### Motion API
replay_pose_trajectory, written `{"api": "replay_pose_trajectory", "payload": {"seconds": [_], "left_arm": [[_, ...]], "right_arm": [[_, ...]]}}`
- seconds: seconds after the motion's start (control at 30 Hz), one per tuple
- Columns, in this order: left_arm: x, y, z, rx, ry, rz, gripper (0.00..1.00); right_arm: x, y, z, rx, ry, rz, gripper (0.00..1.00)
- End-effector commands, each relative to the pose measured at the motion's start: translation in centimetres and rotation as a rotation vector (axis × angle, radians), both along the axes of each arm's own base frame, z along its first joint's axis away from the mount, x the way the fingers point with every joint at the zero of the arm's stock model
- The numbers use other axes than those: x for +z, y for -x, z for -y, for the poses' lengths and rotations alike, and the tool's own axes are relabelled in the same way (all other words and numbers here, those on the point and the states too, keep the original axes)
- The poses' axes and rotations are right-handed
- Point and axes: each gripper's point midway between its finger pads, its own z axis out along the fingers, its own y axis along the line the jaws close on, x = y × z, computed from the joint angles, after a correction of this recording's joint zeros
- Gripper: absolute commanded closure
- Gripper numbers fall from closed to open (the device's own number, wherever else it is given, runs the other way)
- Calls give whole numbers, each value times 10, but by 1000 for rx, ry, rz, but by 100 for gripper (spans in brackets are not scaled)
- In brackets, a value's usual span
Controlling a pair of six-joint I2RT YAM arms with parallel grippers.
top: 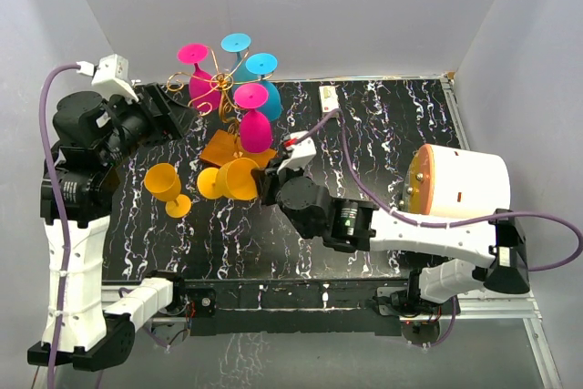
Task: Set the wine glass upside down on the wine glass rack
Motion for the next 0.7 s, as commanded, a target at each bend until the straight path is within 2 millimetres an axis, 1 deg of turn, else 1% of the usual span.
{"api": "replay_pose_trajectory", "payload": {"seconds": [0.0,0.1,0.2,0.27,0.33,0.5,0.6,0.67], "left_arm": [[-15,-3,5,16,72,-71,27],[-39,-5,-11,139,88,-155,27],[-62,-2,-18,234,148,-238,25],[-79,1,-19,296,216,-304,26],[-93,2,-15,311,279,-347,26],[-112,3,5,293,434,-453,26],[-122,5,4,354,490,-516,26],[-123,6,1,396,520,-525,26]], "right_arm": [[34,-10,18,-102,-144,77,100],[34,-10,21,-115,-162,74,100],[31,-10,21,-120,-179,60,100],[29,-11,19,-123,-188,51,100],[27,-11,17,-124,-190,50,100],[22,-16,2,-116,-184,89,100],[23,-18,-5,-111,-205,106,100],[24,-19,-8,-112,-216,112,100]]}}
